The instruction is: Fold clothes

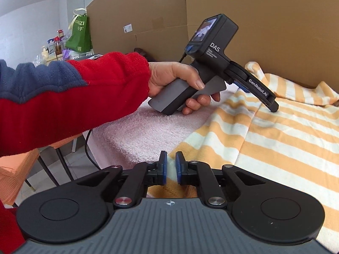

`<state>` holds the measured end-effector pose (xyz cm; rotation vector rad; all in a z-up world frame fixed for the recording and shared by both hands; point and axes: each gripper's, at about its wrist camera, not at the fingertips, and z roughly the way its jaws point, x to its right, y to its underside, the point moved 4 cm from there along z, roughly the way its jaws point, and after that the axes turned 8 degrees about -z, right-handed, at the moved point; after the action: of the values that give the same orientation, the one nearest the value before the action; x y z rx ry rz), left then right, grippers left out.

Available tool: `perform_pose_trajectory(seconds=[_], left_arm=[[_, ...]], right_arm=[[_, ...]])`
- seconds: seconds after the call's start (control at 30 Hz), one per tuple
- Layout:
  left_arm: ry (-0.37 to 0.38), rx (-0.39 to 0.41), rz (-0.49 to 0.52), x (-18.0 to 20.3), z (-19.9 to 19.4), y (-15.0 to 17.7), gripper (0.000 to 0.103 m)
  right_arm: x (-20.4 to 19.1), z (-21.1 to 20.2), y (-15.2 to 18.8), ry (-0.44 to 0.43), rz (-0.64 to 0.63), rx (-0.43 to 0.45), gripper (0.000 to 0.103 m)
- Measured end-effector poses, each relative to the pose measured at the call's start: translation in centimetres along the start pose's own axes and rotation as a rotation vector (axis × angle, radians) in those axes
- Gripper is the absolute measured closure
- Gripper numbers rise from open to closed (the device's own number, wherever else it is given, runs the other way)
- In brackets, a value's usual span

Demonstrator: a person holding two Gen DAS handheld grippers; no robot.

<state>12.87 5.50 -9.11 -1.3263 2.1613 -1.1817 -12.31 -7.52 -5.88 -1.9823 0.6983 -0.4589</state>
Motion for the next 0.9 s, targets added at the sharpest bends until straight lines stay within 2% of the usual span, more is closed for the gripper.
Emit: perform_pose_trajectory(seconds=[0.03, 0.23, 0.33, 0.37, 0.4, 0.5, 0.53, 0.6, 0.67, 0.73, 0.83, 0.87, 0.9], left_arm=[[0.001, 0.0, -0.001, 0.0, 0.0, 0.0, 0.009], [-0.003, 0.0, 0.0, 0.0, 0.0, 0.0, 0.009], [-0.005, -0.002, 0.003, 0.0, 0.0, 0.0, 0.009], [-0.002, -0.002, 0.0, 0.0, 0.0, -0.1, 0.008], [0.001, -0.002, -0.003, -0.1, 0.0, -0.1, 0.008], [0.001, -0.003, -0.002, -0.1, 0.0, -0.1, 0.008], [-0.002, -0.004, 0.001, 0.0, 0.0, -0.1, 0.008], [-0.006, -0.004, 0.005, 0.0, 0.1, -0.1, 0.008], [-0.008, -0.005, 0.005, 0.1, 0.0, -0.1, 0.008], [-0.009, -0.005, 0.006, 0.1, 0.0, -0.1, 0.007], [-0.008, -0.004, 0.005, 0.1, 0.0, -0.1, 0.007], [-0.009, -0.004, 0.005, 0.1, 0.0, -0.1, 0.007], [-0.01, -0.004, 0.005, 0.1, 0.0, -0.1, 0.007]], right_arm=[[0.0, 0.0, 0.0, -0.01, 0.007, -0.001, 0.101], [-1.2, 0.0, -0.2, -0.193, 0.064, 0.016, 0.103], [-0.2, -1.0, -0.5, -0.16, 0.083, 0.077, 0.102], [0.2, -1.1, -0.6, -0.144, 0.085, 0.07, 0.1], [0.6, -1.2, -0.7, -0.127, 0.086, 0.06, 0.093], [0.9, -0.8, -0.5, -0.04, 0.035, -0.003, 0.088], [0.8, -0.7, -0.4, -0.038, 0.027, -0.003, 0.088], [0.6, -0.5, -0.3, -0.041, 0.013, 0.002, 0.09], [0.3, -0.3, -0.1, -0.045, -0.001, 0.008, 0.1], [0.1, -0.1, 0.0, -0.048, -0.015, 0.013, 0.101], [-0.2, -0.3, -0.1, -0.116, 0.006, 0.028, 0.102], [-0.3, 0.0, 0.0, -0.166, 0.028, 0.012, 0.103], [-0.5, 0.3, 0.2, -0.175, 0.032, -0.005, 0.103]])
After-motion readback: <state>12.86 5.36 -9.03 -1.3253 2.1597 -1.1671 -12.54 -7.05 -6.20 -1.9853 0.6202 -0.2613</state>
